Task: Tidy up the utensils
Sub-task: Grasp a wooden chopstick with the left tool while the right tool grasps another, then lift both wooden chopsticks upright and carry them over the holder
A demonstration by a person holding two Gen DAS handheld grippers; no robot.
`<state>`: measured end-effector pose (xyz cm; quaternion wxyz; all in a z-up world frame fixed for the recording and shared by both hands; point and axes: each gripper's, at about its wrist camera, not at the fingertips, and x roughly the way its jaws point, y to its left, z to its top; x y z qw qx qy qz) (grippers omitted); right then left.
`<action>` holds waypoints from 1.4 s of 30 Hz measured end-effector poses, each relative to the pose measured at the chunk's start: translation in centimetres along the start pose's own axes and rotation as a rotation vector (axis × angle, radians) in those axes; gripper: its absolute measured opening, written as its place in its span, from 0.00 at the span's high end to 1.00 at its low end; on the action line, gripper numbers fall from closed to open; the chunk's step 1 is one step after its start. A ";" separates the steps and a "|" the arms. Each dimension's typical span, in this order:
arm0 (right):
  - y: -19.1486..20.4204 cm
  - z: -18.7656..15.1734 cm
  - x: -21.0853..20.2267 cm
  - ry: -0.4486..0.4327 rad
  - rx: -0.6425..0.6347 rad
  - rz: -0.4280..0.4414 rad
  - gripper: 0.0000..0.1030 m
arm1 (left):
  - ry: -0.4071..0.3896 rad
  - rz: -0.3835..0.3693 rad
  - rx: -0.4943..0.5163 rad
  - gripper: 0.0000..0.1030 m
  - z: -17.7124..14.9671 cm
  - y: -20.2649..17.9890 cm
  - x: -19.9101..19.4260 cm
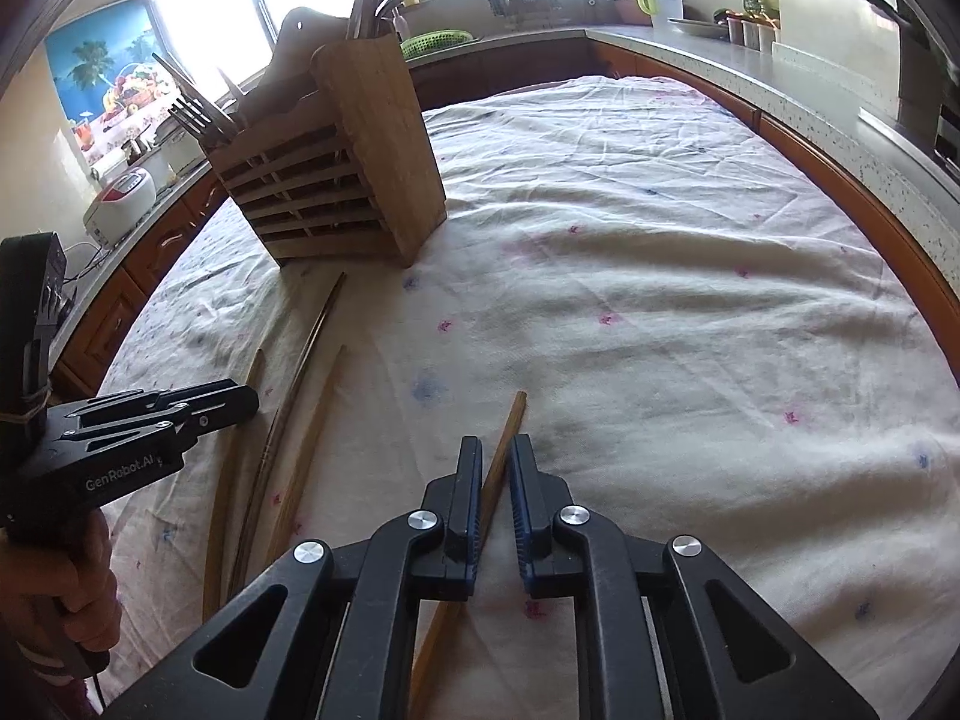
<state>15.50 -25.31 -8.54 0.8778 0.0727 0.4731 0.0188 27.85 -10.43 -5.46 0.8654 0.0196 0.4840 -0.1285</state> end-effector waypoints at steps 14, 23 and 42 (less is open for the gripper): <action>0.4 0.1 -1.5 -0.029 0.027 0.050 0.94 | -0.080 -0.106 -0.070 0.97 -2.3 1.9 -4.1; 2.5 1.7 -8.1 -0.170 0.010 0.146 0.95 | -0.231 -0.202 -0.139 0.97 -4.3 4.8 -13.0; 4.2 5.1 -17.0 -0.412 -0.007 0.215 0.95 | -0.437 -0.246 -0.182 0.97 -6.7 7.8 -23.0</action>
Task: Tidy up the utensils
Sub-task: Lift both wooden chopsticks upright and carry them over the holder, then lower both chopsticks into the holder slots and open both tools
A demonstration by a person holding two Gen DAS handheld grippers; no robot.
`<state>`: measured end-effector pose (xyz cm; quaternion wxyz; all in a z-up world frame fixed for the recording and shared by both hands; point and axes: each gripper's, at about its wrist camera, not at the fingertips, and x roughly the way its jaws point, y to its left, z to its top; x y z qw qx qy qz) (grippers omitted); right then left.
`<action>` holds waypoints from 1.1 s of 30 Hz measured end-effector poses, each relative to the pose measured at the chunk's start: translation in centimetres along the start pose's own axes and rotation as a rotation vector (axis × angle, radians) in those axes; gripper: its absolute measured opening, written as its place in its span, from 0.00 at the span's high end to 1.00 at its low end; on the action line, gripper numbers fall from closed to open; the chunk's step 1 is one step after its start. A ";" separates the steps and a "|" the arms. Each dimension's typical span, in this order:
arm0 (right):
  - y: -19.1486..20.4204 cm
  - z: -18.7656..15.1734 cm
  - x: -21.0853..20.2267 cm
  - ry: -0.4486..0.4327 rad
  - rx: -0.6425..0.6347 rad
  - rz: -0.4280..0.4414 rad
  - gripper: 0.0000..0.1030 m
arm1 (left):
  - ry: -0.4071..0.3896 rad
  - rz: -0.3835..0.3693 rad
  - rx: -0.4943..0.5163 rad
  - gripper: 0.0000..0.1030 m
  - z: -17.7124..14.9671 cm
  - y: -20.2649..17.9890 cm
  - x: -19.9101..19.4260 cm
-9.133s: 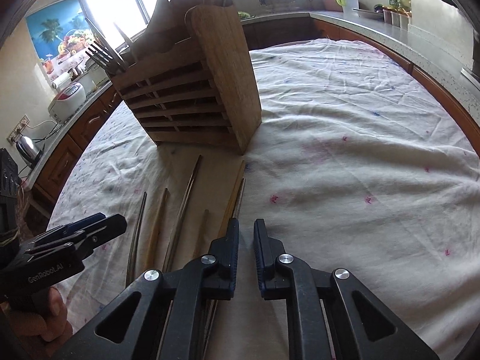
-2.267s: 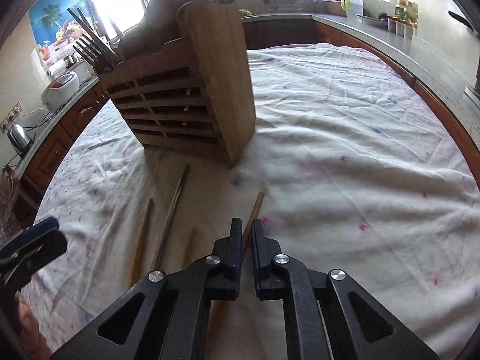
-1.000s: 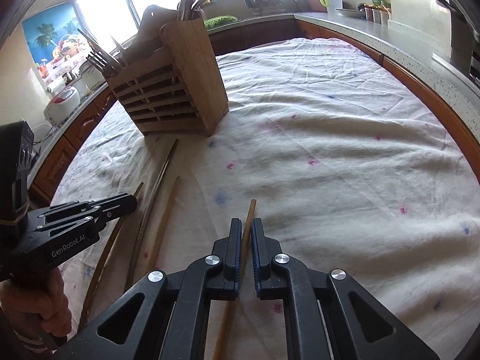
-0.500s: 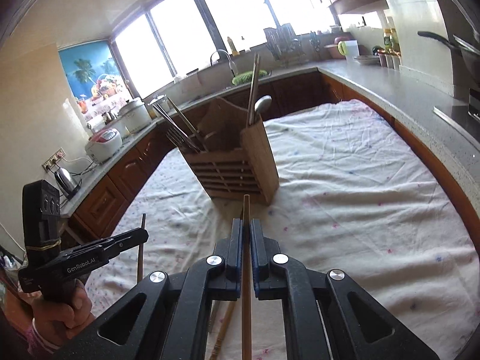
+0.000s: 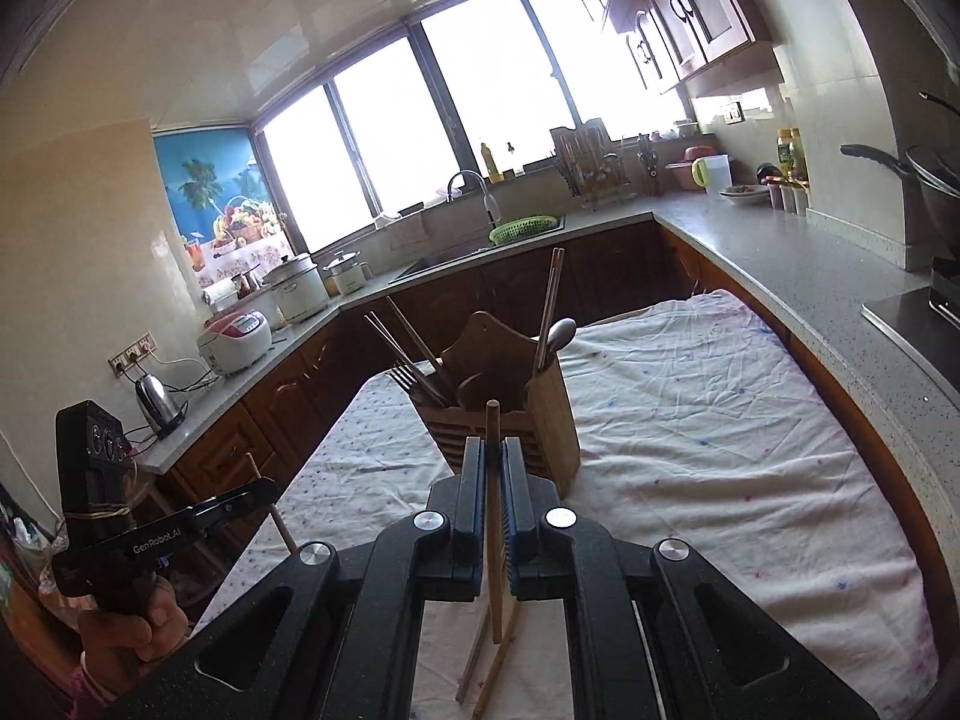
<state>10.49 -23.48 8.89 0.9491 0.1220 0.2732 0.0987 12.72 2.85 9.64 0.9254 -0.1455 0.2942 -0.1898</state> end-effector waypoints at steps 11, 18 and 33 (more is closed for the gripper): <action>-0.2 0.3 -0.3 -0.013 0.001 -0.001 0.95 | -0.041 0.006 -0.001 0.97 0.9 0.5 -0.3; 0.1 1.6 0.1 -0.036 -0.019 0.003 0.95 | -0.091 0.010 0.015 0.97 2.5 0.5 -0.6; 1.3 8.3 2.2 -0.167 -0.059 0.009 0.95 | -0.250 0.025 0.111 0.97 9.0 -0.6 0.3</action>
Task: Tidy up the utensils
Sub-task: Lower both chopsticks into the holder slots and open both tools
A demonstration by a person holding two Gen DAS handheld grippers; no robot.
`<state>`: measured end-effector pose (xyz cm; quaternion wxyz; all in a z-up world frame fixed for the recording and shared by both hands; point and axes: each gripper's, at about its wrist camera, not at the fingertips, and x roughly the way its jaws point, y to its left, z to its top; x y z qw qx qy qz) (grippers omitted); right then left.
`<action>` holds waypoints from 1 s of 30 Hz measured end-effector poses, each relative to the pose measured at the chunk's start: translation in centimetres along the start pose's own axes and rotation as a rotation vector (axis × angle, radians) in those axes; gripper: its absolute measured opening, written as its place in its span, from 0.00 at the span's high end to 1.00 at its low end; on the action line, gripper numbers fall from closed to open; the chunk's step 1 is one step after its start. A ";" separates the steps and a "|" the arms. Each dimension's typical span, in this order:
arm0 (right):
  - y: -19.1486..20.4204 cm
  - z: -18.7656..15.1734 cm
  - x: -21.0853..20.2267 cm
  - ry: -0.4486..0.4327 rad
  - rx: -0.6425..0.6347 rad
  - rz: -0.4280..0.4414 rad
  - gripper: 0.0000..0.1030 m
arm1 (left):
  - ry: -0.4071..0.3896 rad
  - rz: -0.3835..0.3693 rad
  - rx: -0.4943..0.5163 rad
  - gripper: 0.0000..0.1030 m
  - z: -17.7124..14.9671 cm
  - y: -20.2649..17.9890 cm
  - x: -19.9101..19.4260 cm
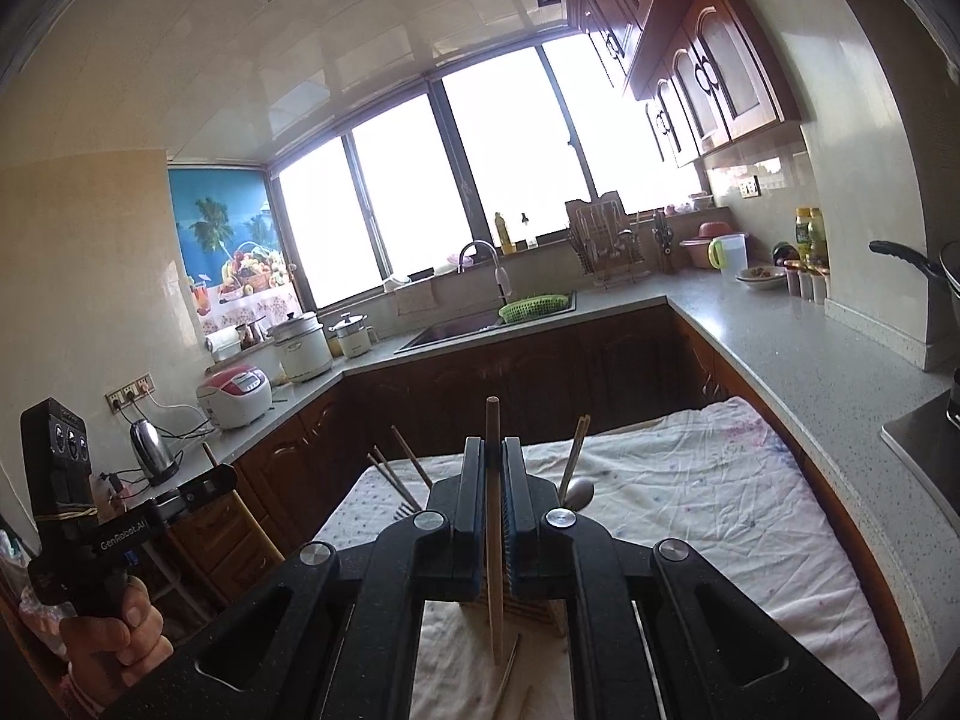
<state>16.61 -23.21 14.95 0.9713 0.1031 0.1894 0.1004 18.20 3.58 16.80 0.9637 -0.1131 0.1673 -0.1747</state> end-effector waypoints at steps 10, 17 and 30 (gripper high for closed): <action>-0.3 4.7 4.1 -0.076 -0.018 -0.035 0.95 | -0.095 0.027 0.030 0.97 3.1 0.0 5.4; -1.7 4.4 6.8 -0.069 -0.002 -0.062 0.95 | -0.090 0.063 0.001 0.97 1.5 0.8 11.1; -3.5 -0.9 10.5 0.052 0.043 -0.069 0.95 | 0.034 0.093 -0.016 0.96 -2.6 1.8 16.8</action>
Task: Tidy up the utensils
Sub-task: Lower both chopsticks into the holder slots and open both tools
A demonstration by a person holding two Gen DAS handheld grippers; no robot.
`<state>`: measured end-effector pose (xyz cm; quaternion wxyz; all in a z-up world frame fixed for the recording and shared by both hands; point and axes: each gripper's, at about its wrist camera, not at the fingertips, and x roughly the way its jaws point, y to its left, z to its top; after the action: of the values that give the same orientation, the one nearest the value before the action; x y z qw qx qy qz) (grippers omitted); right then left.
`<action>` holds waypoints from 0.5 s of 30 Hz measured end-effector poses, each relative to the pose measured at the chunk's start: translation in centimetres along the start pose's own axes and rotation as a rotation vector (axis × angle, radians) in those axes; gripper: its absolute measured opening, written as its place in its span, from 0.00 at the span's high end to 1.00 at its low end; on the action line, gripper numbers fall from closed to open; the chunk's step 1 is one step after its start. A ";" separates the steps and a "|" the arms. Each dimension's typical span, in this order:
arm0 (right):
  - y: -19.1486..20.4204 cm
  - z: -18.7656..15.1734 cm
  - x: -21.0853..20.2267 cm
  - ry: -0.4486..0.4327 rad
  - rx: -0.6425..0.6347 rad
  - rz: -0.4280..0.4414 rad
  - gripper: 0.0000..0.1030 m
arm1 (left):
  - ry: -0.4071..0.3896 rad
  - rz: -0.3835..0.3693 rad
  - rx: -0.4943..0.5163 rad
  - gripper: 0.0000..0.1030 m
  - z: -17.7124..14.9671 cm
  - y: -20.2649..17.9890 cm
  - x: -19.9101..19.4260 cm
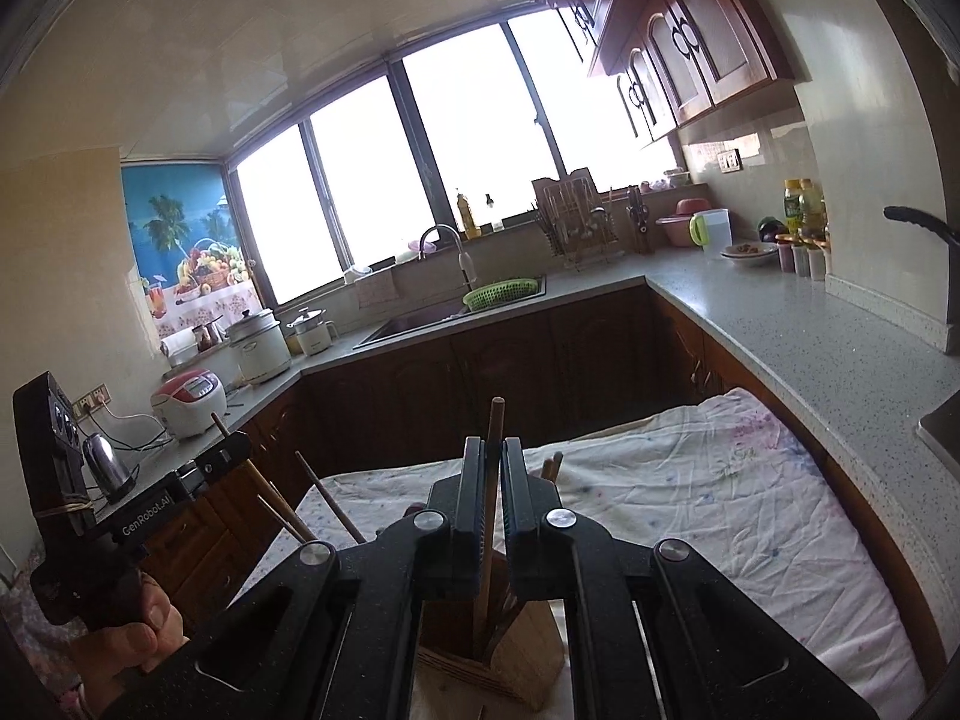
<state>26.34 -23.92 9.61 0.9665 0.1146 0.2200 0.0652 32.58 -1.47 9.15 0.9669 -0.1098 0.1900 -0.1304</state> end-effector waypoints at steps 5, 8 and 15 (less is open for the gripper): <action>-0.4 -1.3 0.9 0.044 0.010 -0.009 0.95 | 0.041 0.001 -0.002 0.96 -0.5 0.9 0.2; -0.5 -1.8 1.0 0.051 0.008 -0.018 0.95 | 0.058 0.000 -0.006 0.96 -0.6 1.1 0.4; -0.6 -1.6 0.8 0.061 0.013 -0.018 0.95 | 0.059 0.000 0.000 0.96 0.3 1.0 0.4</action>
<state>26.41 -24.03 7.69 0.9592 0.1168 0.2509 0.0584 33.27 -0.59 8.98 0.9608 -0.1058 0.2187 -0.1335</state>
